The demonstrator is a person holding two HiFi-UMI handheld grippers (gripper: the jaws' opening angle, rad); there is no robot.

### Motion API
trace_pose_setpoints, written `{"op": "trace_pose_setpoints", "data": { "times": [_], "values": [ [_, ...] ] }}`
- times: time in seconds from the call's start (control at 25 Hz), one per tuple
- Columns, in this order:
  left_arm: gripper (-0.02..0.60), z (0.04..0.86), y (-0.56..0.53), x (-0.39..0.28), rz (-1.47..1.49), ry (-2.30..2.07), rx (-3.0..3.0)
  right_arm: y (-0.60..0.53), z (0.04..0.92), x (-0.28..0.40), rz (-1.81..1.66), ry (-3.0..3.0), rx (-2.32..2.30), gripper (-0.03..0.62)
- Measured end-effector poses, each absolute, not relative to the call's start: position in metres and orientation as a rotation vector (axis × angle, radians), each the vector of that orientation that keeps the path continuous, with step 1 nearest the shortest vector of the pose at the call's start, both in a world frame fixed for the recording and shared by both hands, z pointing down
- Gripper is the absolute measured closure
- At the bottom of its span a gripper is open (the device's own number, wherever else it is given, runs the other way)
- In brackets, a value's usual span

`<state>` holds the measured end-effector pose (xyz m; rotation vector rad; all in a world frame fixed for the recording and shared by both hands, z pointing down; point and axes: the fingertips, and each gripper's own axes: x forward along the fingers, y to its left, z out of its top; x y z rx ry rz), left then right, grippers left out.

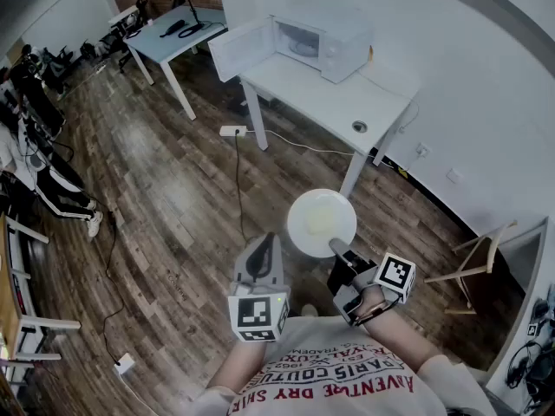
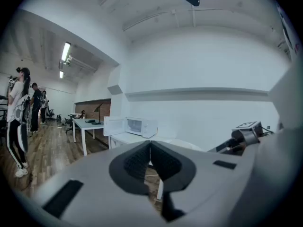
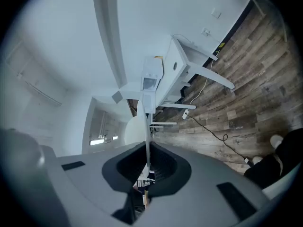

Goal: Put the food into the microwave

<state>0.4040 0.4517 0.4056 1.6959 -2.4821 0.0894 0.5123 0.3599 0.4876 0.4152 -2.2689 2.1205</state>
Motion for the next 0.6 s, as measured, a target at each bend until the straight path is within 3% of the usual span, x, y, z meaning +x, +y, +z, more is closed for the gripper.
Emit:
{"op": "trace_pose_setpoints", "data": {
  "times": [0.6],
  "values": [
    [0.575, 0.403, 0.435, 0.405, 0.078, -2.449, 1.753, 0.350, 0.487, 0.508, 2.150, -2.255, 0.437, 0.571]
  ]
}}
